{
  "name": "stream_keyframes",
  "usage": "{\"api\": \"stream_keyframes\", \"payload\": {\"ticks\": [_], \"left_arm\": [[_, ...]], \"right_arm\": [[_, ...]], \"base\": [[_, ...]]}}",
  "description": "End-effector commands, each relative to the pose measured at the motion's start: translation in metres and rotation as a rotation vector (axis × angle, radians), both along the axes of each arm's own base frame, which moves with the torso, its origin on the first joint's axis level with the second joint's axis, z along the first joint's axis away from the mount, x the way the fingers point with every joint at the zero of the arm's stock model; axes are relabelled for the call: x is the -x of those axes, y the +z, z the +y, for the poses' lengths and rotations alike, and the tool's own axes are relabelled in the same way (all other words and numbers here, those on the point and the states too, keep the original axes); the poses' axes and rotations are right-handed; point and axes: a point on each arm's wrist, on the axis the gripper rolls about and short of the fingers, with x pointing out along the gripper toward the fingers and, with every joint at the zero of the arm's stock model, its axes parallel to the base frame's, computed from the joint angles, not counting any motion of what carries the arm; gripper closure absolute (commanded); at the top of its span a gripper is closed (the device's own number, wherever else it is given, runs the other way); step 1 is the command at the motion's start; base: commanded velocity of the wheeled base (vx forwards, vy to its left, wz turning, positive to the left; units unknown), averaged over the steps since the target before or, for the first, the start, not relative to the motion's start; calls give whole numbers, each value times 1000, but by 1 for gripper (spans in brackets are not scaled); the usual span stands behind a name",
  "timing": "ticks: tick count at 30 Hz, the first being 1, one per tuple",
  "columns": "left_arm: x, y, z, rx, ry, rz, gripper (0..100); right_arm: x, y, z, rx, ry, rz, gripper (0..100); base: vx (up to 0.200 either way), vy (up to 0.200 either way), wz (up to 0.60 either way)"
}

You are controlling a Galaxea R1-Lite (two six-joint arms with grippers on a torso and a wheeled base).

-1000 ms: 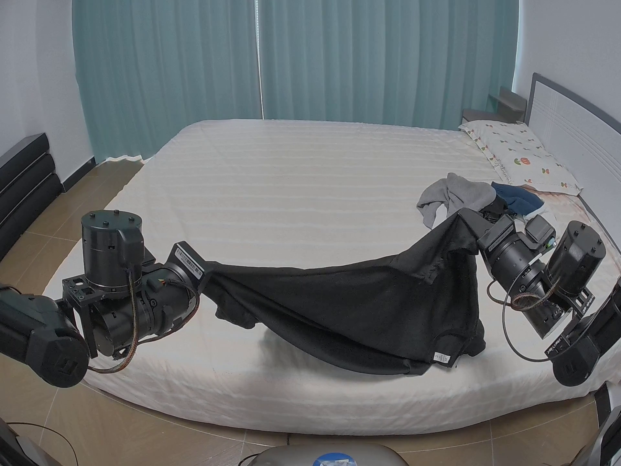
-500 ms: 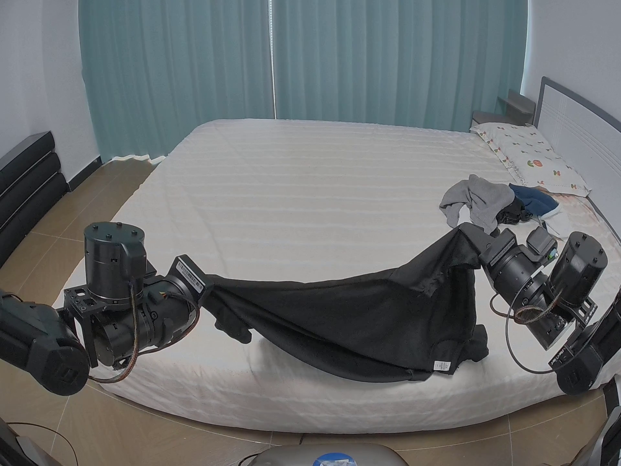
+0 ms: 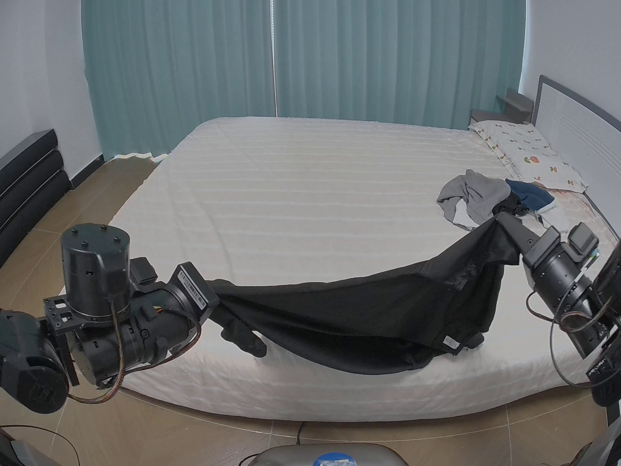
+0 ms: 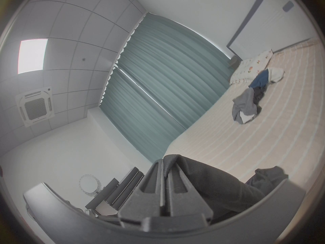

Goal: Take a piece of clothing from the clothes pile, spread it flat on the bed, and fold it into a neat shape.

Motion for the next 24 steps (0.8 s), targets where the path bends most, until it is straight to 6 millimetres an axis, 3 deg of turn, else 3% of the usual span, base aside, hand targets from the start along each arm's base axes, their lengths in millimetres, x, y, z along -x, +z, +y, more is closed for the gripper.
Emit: {"api": "stream_keyframes", "payload": {"ticks": [1,5,8,9,11,13,14,15,16,17,18,19,21,22,24], "left_arm": [[30,44,16,73,-30,-134,100],[29,73,19,76,-20,-181,100],[20,97,21,84,13,-204,100],[13,108,22,88,35,-212,100],[9,112,22,87,43,-209,100],[-19,116,17,60,85,-159,100],[-28,113,15,55,100,-136,100],[-29,113,14,55,102,-133,100],[-45,105,10,59,119,-89,100],[-46,104,9,60,120,-85,100],[-59,94,7,57,137,-46,100],[-59,94,7,57,137,-46,100],[-79,77,4,39,151,1,100],[-79,77,4,39,151,1,100],[-97,61,4,32,143,52,100]], "right_arm": [[61,59,-28,-14,-22,-212,100],[89,122,-41,-45,-24,-284,100],[95,162,-46,-48,-32,-281,100],[93,183,-47,-54,-44,-287,100],[90,191,-47,-60,-51,-289,100],[55,222,-47,-73,-119,-277,100],[38,223,-46,-63,-144,-263,100],[36,223,-46,-61,-148,-259,100],[10,217,-42,-45,-165,-217,100],[8,216,-42,-43,-165,-214,100],[-15,204,-37,-24,-171,-162,100],[-15,204,-37,-24,-171,-162,100],[-46,185,-33,-3,-185,-92,100],[-46,185,-33,-3,-185,-92,100],[-74,168,-30,2,-196,-69,100]], "base": [[0,0,0],[0,0,0],[0,0,0],[0,0,0],[0,0,0],[0,0,0],[0,0,0],[0,0,0],[0,0,0],[0,0,0],[0,0,0],[0,0,0],[100,0,0],[200,0,0],[200,0,0]]}}
